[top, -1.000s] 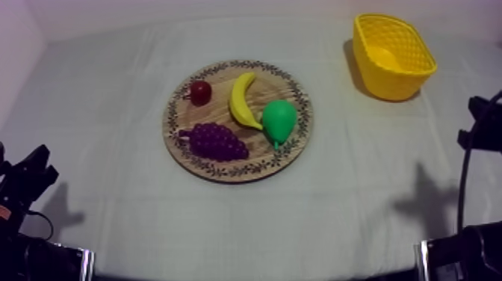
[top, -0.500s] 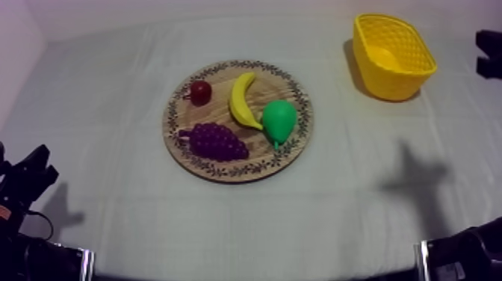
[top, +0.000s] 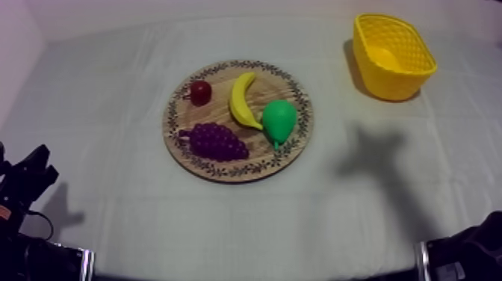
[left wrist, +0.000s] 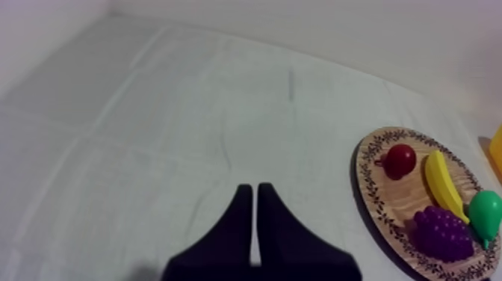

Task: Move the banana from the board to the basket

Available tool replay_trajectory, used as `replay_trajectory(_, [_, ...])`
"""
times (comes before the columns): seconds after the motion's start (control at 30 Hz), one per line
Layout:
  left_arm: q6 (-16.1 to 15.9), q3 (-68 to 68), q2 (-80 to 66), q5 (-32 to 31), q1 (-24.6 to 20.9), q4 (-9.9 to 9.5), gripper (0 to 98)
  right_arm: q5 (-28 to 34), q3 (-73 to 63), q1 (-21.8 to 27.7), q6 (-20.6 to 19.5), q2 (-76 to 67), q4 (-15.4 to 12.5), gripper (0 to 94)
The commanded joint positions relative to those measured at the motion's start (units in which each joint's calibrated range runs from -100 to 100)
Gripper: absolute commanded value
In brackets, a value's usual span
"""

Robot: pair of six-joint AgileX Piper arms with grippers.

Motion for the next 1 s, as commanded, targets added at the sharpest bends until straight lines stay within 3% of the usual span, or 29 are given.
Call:
replay_trajectory(0.0, [0.0, 0.0, 0.0, 0.0, 0.0, 0.0, 0.0, 2.4, -6.0, -2.3, -0.3, 3.5, 0.3, 0.6])
replay_trajectory(0.4, [0.0, 0.0, 0.0, 0.0, 0.0, 0.0, 0.0, 11.8, -15.2, -12.3, -5.0, 14.4, 2.3, 0.6])
replay_trajectory(0.97, [0.0, 0.0, 0.0, 0.0, 0.0, 0.0, 0.0, 13.1, -17.4, -15.9, -8.4, 19.5, 4.3, 0.4])
